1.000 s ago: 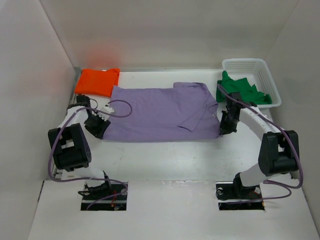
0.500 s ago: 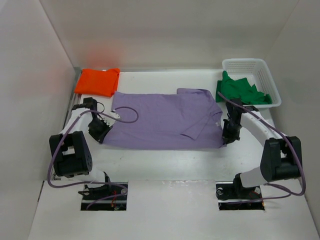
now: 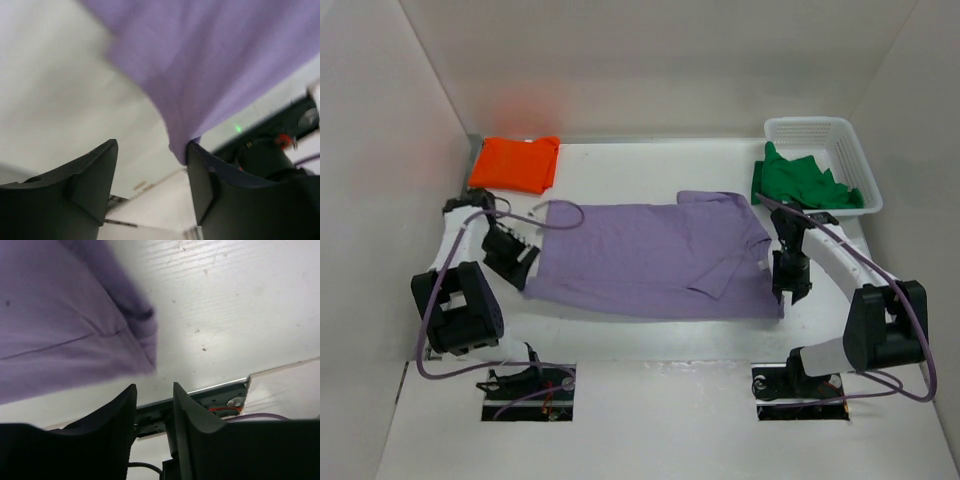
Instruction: Fold and stack the t-shirts
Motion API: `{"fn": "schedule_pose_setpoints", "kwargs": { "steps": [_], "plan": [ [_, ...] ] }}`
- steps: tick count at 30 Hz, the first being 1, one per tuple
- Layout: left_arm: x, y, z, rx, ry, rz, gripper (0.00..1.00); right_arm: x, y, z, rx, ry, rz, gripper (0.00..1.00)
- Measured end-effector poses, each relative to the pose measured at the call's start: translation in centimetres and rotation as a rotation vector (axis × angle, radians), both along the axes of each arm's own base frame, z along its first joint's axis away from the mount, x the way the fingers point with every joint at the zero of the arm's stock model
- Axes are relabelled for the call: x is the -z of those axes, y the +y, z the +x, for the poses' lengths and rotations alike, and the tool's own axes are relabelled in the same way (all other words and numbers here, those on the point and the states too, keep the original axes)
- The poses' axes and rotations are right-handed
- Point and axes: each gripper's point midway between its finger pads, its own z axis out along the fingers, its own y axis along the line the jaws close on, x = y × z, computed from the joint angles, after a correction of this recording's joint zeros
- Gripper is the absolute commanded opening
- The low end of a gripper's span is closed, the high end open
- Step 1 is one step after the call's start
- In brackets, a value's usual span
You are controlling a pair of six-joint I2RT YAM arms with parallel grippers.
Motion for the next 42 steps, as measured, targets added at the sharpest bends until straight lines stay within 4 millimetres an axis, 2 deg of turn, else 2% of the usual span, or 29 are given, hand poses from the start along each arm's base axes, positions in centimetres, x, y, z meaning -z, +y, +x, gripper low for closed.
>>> {"fn": "schedule_pose_setpoints", "kwargs": {
  "steps": [2,5,6,8,10,12,14,19,22,24,26,28,31,35,38,40,42],
  "plan": [
    [-2.4,1.7,4.6,-0.117,-0.139,-0.017,0.55,-0.4,-0.3,0.1,-0.012,0.001,-0.016,0.45],
    [-5.1,4.2,11.5,-0.256,-0.310,-0.020,0.52,-1.5,-0.3,1.4,-0.015,-0.053,-0.015,0.47],
    [-5.3,4.4,13.3,-0.288,-0.340,-0.030,0.52,-2.1,-0.2,2.0,-0.015,-0.080,-0.010,0.47],
    [-4.4,3.6,15.6,-0.324,-0.343,-0.061,0.51,-3.6,0.3,3.4,-0.020,-0.148,0.003,0.47],
    [-2.4,1.9,16.2,-0.334,-0.282,-0.099,0.52,-4.9,0.9,4.7,-0.032,-0.211,0.021,0.47],
    [-0.8,0.4,15.7,-0.330,-0.223,-0.122,0.53,-5.7,1.6,5.6,-0.043,-0.255,0.038,0.47],
    [-0.1,-0.6,15.0,-0.327,-0.184,-0.132,0.54,-5.9,2.1,6.2,-0.046,-0.282,0.050,0.47],
    [-0.1,-0.1,16.3,-0.381,-0.225,-0.109,0.53,-5.5,3.2,8.7,-0.027,-0.347,0.085,0.47],
    [-0.1,0.1,17.1,-0.399,-0.253,-0.079,0.53,-4.8,4.3,10.5,-0.025,-0.359,0.107,0.51],
    [0.0,-0.2,17.0,-0.381,-0.251,-0.066,0.54,-4.4,5.2,10.9,-0.042,-0.354,0.117,0.55],
    [0.3,-0.7,15.8,-0.352,-0.240,-0.058,0.55,-4.0,6.1,10.4,-0.066,-0.340,0.124,0.58],
    [0.7,-1.2,13.0,-0.318,-0.200,-0.047,0.55,-3.3,6.7,9.4,-0.084,-0.321,0.129,0.59],
    [1.1,-1.7,8.2,-0.272,-0.133,-0.020,0.55,-1.0,6.3,6.6,-0.079,-0.240,0.121,0.59],
    [3.0,-1.7,4.2,-0.221,-0.058,0.057,0.52,1.0,5.8,4.2,-0.072,-0.155,0.101,0.62],
    [4.8,-1.3,2.5,-0.186,-0.013,0.122,0.48,1.7,6.2,4.3,-0.089,-0.138,0.098,0.63],
    [5.2,-1.2,2.0,-0.165,-0.002,0.156,0.42,2.3,6.6,4.0,-0.109,-0.112,0.090,0.63],
    [5.3,-1.0,1.8,-0.142,-0.007,0.185,0.42,2.9,7.0,3.9,-0.132,-0.092,0.080,0.62]
  ]
}}
